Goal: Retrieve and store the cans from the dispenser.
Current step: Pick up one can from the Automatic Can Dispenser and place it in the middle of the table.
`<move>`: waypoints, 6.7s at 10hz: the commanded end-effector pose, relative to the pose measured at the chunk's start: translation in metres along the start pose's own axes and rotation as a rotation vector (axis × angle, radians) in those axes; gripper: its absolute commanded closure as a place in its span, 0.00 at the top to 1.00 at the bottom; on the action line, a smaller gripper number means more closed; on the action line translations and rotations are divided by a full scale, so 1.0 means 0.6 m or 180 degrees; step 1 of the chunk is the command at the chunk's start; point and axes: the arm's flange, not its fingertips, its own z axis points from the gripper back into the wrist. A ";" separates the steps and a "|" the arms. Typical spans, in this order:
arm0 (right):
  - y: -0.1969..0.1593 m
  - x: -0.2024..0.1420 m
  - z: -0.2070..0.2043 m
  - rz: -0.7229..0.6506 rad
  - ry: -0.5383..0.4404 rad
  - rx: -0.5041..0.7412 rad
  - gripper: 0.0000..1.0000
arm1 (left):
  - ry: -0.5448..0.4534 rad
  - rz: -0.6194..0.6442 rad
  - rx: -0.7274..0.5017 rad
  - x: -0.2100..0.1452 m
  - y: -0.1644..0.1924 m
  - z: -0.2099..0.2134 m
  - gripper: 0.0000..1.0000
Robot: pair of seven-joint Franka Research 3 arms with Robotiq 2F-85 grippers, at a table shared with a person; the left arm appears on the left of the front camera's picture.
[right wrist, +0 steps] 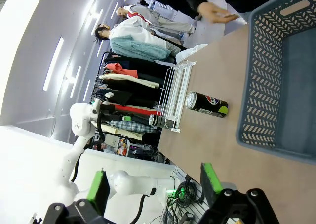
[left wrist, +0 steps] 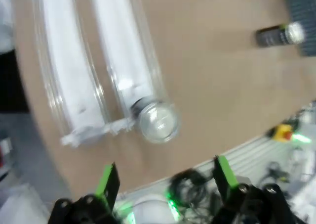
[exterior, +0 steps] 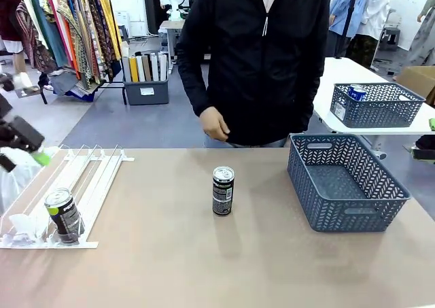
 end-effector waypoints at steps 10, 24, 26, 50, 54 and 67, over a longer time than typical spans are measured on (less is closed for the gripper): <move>0.006 0.004 -0.003 0.0024 -0.0041 0.0056 1.00 | 0.0216 0.0024 0.0460 0.019 -0.066 -0.057 1.00; 0.006 0.004 -0.003 0.0024 -0.0041 0.0056 1.00 | 0.0311 0.0697 0.0842 0.037 -0.057 -0.236 1.00; 0.006 0.004 -0.003 0.0024 -0.0041 0.0056 1.00 | 0.0345 0.0694 0.0846 0.036 -0.055 -0.234 1.00; 0.006 0.004 -0.003 0.0024 -0.0041 0.0056 1.00 | -0.0424 0.0138 0.0658 -0.057 -0.083 0.116 0.00; 0.006 0.004 -0.003 0.0024 -0.0041 0.0056 1.00 | -0.0537 -0.0521 0.0361 0.106 -0.299 0.043 0.00; 0.006 0.004 -0.003 0.0024 -0.0041 0.0056 1.00 | 0.0620 -0.1876 0.0461 0.196 -0.656 -0.384 0.00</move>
